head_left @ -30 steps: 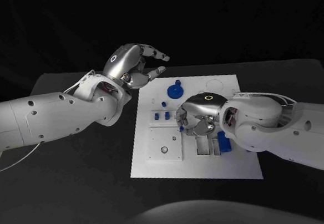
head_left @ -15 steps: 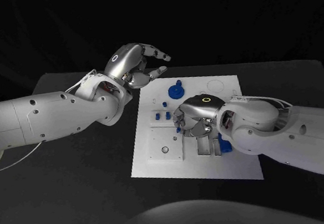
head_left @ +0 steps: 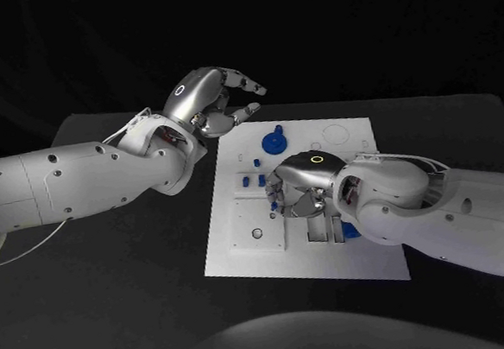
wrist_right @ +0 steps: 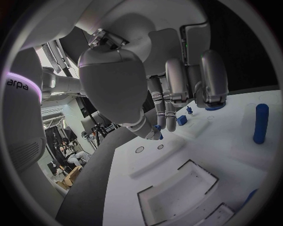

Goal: Assemble the parts on the task board

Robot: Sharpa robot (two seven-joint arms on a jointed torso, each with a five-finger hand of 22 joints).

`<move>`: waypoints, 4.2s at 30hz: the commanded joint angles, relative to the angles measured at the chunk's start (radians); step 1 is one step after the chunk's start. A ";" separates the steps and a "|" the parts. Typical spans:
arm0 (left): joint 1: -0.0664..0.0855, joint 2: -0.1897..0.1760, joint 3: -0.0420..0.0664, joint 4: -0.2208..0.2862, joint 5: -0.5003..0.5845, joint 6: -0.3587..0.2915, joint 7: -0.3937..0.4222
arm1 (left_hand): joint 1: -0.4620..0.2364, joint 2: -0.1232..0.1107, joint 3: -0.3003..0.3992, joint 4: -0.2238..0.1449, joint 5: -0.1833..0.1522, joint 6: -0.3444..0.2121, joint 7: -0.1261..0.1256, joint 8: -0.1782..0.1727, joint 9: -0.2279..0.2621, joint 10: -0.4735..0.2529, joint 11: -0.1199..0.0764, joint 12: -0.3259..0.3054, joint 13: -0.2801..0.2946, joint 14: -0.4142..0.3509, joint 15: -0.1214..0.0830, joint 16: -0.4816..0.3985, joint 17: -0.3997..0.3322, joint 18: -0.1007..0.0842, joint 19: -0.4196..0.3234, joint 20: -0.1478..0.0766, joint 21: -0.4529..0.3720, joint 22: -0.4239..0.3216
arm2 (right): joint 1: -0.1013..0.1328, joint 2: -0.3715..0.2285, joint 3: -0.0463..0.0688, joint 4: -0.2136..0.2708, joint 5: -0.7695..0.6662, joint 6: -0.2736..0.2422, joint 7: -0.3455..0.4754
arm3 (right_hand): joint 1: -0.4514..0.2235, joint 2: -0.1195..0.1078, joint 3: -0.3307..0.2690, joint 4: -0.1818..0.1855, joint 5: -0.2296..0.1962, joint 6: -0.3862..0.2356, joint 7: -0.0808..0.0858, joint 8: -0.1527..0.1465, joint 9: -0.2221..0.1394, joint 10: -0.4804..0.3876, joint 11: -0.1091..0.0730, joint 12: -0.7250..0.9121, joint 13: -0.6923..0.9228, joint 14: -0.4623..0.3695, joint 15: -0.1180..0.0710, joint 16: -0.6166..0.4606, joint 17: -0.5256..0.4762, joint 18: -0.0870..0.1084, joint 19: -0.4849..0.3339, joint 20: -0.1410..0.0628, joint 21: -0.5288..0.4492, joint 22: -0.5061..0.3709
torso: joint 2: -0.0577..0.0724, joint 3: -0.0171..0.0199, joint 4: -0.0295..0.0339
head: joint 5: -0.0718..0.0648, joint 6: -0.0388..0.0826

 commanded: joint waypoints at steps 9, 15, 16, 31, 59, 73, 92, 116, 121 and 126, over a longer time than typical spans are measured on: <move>0.000 0.003 0.001 0.001 0.004 0.003 0.009 | 0.008 -0.002 0.007 0.001 0.006 -0.002 0.006 -0.001 0.001 0.006 0.001 0.000 -0.001 0.045 0.007 0.004 0.000 -0.005 0.039 0.009 0.005 0.217 | -0.013 0.009 0.000 -0.005 -0.005 0.033 -0.010 | -0.007 -0.005 0.006 0.001 0.005 -0.004 0.005 -0.005 0.002 0.002 0.003 0.004 0.000 0.104 -0.004 0.003 0.263 0.020 0.053 -0.006 -0.004 0.217 | -0.002 -0.0006 -0.0002 | 0.005 0.000; 0.000 0.004 0.001 0.001 0.004 0.004 0.008 | 0.008 -0.002 0.007 0.001 0.006 -0.002 0.006 -0.001 0.001 0.006 0.001 0.000 -0.001 0.045 0.007 0.004 0.000 -0.005 0.039 0.009 0.005 0.217 | -0.015 0.008 0.000 -0.003 -0.001 0.039 -0.010 | -0.007 -0.005 0.006 0.001 0.005 -0.004 0.005 -0.005 0.002 0.002 0.003 0.004 0.000 0.104 -0.004 0.003 0.263 0.020 0.053 -0.006 -0.004 0.217 | -0.002 -0.0007 -0.0002 | 0.006 0.000; 0.000 0.004 0.001 0.001 0.004 0.004 0.008 | 0.008 -0.002 0.007 0.001 0.006 -0.002 0.006 -0.001 0.001 0.006 0.001 0.000 -0.001 0.045 0.007 0.004 0.000 -0.005 0.039 0.009 0.005 0.217 | -0.015 0.008 0.000 -0.003 -0.001 0.040 -0.010 | -0.007 -0.005 0.006 0.001 0.005 -0.004 0.005 -0.005 0.002 0.002 0.003 0.004 0.000 0.104 -0.004 0.003 0.263 0.020 0.053 -0.006 -0.004 0.217 | -0.002 -0.0005 -0.0001 | 0.006 0.000; 0.000 0.005 0.001 0.001 0.004 0.007 0.007 | 0.008 -0.002 0.007 0.001 0.006 -0.002 0.006 -0.001 0.001 0.006 0.001 0.000 -0.001 0.045 0.007 0.004 0.000 -0.005 0.039 0.009 0.005 0.217 | -0.017 0.008 0.000 -0.004 0.003 0.070 -0.021 | -0.006 -0.004 0.009 -0.001 0.006 -0.006 0.006 -0.008 0.003 -0.001 0.004 0.003 0.000 0.104 -0.004 0.003 0.263 0.021 0.052 -0.006 -0.007 0.215 | -0.003 -0.0008 0.0002 | 0.006 0.000; -0.001 0.010 0.001 -0.002 0.004 0.021 0.000 | 0.013 -0.002 0.010 0.002 0.009 -0.002 0.009 -0.002 0.001 0.006 0.004 -0.001 -0.001 0.045 0.008 0.003 -0.001 -0.004 0.038 0.010 0.004 0.217 | -0.026 0.013 0.000 -0.011 -0.029 0.014 -0.019 | -0.007 -0.002 0.015 -0.004 0.007 -0.012 0.010 -0.017 0.006 -0.002 0.004 0.004 0.001 0.104 -0.003 0.003 0.263 0.023 0.049 -0.005 -0.012 0.213 | -0.004 -0.0008 -0.0001 | 0.006 0.000; -0.002 0.013 0.001 -0.005 0.004 0.028 -0.003 | 0.014 -0.002 0.011 0.002 0.009 -0.002 0.009 -0.002 0.001 0.006 0.004 -0.002 -0.001 0.045 0.009 0.003 -0.001 -0.004 0.038 0.010 0.002 0.216 | -0.029 0.015 0.000 -0.015 -0.041 0.013 -0.021 | -0.004 -0.002 0.019 -0.009 0.008 -0.014 0.012 -0.021 0.008 -0.003 0.004 0.005 0.003 0.104 -0.003 0.003 0.263 0.024 0.047 -0.005 -0.015 0.211 | -0.004 -0.0008 0.0002 | 0.004 0.000; -0.002 0.015 0.001 -0.007 0.005 0.033 -0.005 | 0.014 -0.002 0.011 0.002 0.009 -0.002 0.009 -0.002 0.001 0.006 0.004 -0.002 -0.001 0.045 0.009 0.003 -0.001 -0.004 0.038 0.010 0.002 0.216 | -0.031 0.017 0.000 -0.015 -0.046 0.028 -0.013 | -0.002 -0.004 0.021 -0.013 0.010 -0.013 0.012 -0.024 0.010 -0.005 0.005 0.006 0.004 0.104 -0.003 0.003 0.263 0.025 0.045 -0.006 -0.019 0.209 | -0.005 -0.0012 -0.0001 | 0.001 0.000; -0.002 0.012 0.001 -0.006 0.007 0.046 -0.014 | 0.016 -0.002 0.014 0.002 0.010 0.000 0.013 -0.002 0.001 0.006 0.005 -0.003 -0.001 0.044 0.010 0.001 -0.004 -0.004 0.037 0.011 0.001 0.216 | -0.054 0.031 0.000 -0.034 -0.053 0.058 -0.028 | -0.004 -0.018 0.033 -0.032 -0.008 -0.064 0.010 -0.071 0.013 -0.057 0.025 -0.009 0.005 0.104 0.014 0.003 0.263 0.033 0.026 0.006 -0.052 0.191 | -0.004 -0.0045 -0.0110 | 0.024 0.000; -0.003 0.012 0.001 -0.007 0.007 0.049 -0.015 | 0.017 -0.002 0.014 0.002 0.010 0.003 0.017 -0.001 0.002 0.006 0.004 -0.004 -0.001 0.044 0.010 0.001 -0.003 -0.004 0.037 0.011 0.001 0.216 | -0.055 0.028 0.000 -0.030 -0.057 0.070 -0.034 | -0.012 -0.029 0.041 -0.042 -0.041 -0.126 0.014 -0.133 -0.010 -0.132 0.045 -0.019 0.011 0.104 0.032 0.003 0.263 0.044 0.001 0.021 -0.093 0.171 | -0.004 -0.0042 -0.0121 | 0.027 0.000; -0.003 0.011 0.001 -0.006 0.008 0.052 -0.018 | 0.017 -0.003 0.015 0.002 0.009 0.003 0.023 -0.001 0.002 0.005 0.002 -0.006 -0.001 0.044 0.009 0.000 -0.004 -0.004 0.037 0.011 0.000 0.216 | -0.056 0.017 0.000 -0.022 -0.071 0.052 -0.036 | -0.010 -0.035 0.030 -0.058 -0.104 -0.214 0.010 -0.212 -0.051 -0.270 0.071 -0.034 0.018 0.104 0.049 0.003 0.263 0.061 -0.041 0.041 -0.158 0.138 | -0.004 -0.0053 -0.0136 | 0.026 0.000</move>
